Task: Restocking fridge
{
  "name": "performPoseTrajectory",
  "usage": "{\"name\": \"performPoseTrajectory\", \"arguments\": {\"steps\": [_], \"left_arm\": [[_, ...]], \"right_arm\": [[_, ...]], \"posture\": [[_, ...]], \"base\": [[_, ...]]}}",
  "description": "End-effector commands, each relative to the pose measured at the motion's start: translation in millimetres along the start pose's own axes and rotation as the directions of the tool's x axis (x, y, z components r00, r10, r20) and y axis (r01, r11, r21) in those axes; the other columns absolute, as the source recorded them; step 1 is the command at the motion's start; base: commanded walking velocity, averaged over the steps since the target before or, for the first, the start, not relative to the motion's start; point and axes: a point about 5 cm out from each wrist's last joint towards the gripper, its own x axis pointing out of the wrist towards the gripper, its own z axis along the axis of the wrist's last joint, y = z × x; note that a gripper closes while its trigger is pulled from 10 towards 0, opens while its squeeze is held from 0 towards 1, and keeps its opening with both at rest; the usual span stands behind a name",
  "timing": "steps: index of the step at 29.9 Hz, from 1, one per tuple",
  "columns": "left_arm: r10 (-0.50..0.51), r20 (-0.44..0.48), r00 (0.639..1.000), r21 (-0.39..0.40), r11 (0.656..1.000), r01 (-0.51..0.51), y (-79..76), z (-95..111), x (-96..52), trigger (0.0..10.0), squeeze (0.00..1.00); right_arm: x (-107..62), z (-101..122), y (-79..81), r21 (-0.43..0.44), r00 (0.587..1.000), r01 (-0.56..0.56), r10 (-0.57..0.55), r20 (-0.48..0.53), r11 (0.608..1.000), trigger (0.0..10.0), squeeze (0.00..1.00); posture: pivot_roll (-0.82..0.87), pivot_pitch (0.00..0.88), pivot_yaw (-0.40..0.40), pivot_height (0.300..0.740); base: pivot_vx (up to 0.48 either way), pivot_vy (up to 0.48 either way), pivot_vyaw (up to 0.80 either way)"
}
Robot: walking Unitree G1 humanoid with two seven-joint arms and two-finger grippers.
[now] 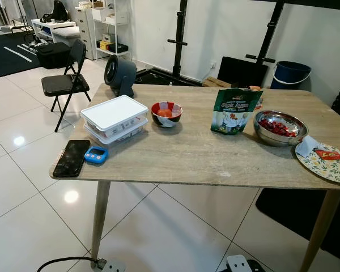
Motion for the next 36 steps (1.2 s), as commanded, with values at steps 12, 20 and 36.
{"name": "performPoseTrajectory", "arguments": {"steps": [12,20,36], "left_arm": [[-0.039,-0.057,0.998,0.005,0.999,0.039,-11.6,-13.6,-1.5,10.0,0.00],[-0.041,-0.064,0.997,0.007,0.999,0.042,-12.8,-16.4,-2.1,10.0,0.00],[-0.036,-0.063,0.997,0.012,0.999,0.037,-11.0,-15.0,-1.8,10.0,0.00]], "right_arm": [[-0.3,-4.0,0.4,0.010,1.000,0.000,0.000,-0.014,1.000,10.0,0.00],[-0.9,-4.7,-1.4,0.003,1.000,0.003,-0.002,-0.017,1.000,10.0,0.00],[-1.2,-3.4,-2.9,-0.069,0.999,-0.007,0.005,-0.032,0.998,10.0,0.00]], "posture": [[0.01,0.000,-0.057,0.740],[0.01,0.000,-0.060,0.740],[0.02,0.000,-0.066,0.740]], "base": [[0.000,0.000,0.00],[0.000,0.000,0.00],[0.000,0.000,0.00]]}}
